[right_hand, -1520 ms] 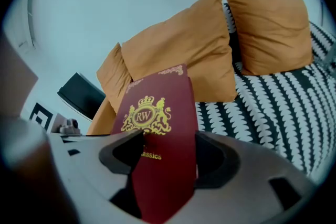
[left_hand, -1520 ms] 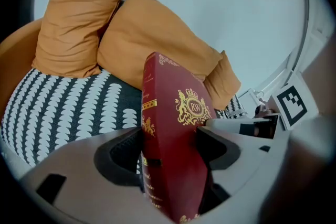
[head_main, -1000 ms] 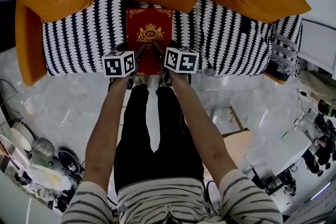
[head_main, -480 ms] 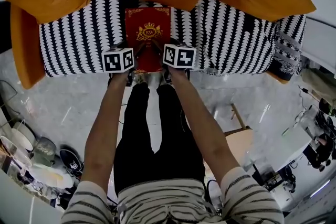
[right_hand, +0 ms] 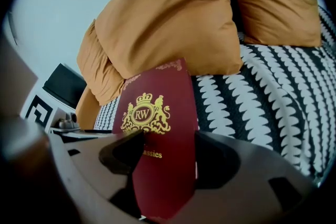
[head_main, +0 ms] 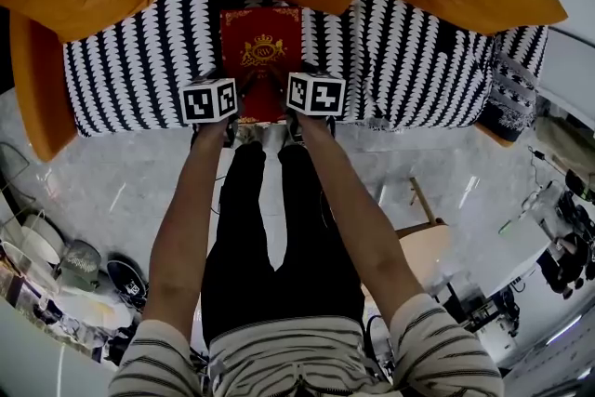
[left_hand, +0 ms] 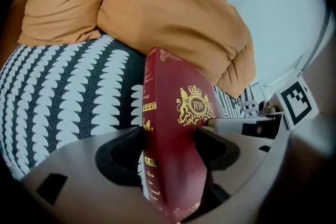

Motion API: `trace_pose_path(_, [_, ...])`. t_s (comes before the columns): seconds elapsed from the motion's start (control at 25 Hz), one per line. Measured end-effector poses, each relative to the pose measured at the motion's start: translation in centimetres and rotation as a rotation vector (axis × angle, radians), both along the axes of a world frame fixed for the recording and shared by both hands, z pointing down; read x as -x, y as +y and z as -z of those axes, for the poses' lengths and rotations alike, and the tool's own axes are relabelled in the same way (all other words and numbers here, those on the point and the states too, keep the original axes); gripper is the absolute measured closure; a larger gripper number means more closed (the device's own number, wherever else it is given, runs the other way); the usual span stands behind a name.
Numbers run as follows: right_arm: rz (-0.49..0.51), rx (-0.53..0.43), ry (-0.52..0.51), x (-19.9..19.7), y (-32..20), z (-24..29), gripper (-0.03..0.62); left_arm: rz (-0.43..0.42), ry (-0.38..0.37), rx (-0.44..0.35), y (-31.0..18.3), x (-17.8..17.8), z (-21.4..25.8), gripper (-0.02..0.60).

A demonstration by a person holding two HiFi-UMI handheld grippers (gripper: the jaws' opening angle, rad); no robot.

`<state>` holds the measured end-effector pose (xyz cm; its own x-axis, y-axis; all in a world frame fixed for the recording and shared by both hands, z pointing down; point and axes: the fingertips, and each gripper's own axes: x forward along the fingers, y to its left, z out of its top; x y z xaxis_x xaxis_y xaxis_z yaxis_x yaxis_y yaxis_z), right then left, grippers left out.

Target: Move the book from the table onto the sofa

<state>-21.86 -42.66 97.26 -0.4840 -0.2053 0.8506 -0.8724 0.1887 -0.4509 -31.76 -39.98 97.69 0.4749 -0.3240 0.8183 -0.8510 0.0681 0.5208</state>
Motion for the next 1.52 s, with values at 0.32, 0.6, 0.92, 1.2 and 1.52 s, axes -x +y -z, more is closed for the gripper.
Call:
trace_pose_path(0.32, [0.018, 0.016, 0.001, 0.1, 0.4, -0.8, 0.287, -0.008, -0.033, 0.013, 0.1, 0.0, -0.8, 0.258])
trace_pose_path(0.6, [0.025, 0.011, 0.036, -0.1, -0.1, -1.9, 0.279, 0.011, -0.028, 0.021, 0.0, 0.3, -1.9, 0.258])
trace_pose_path(0.92, [0.008, -0.040, 0.063, -1.0, -1.4, -0.1, 0.272, 0.018, -0.089, -0.043, -1.2, 1.6, 0.5, 0.258])
trace_pose_path(1.2, [0.053, -0.100, 0.070, -1.4, -1.0, 3.2, 0.273, 0.021, -0.121, -0.100, -0.7, 2.1, 3.9, 0.329])
trace_pose_path(1.52, [0.114, -0.173, -0.014, -0.1, 0.6, 9.9, 0.390, 0.021, -0.117, -0.211, 0.3, 1.0, 11.1, 0.396])
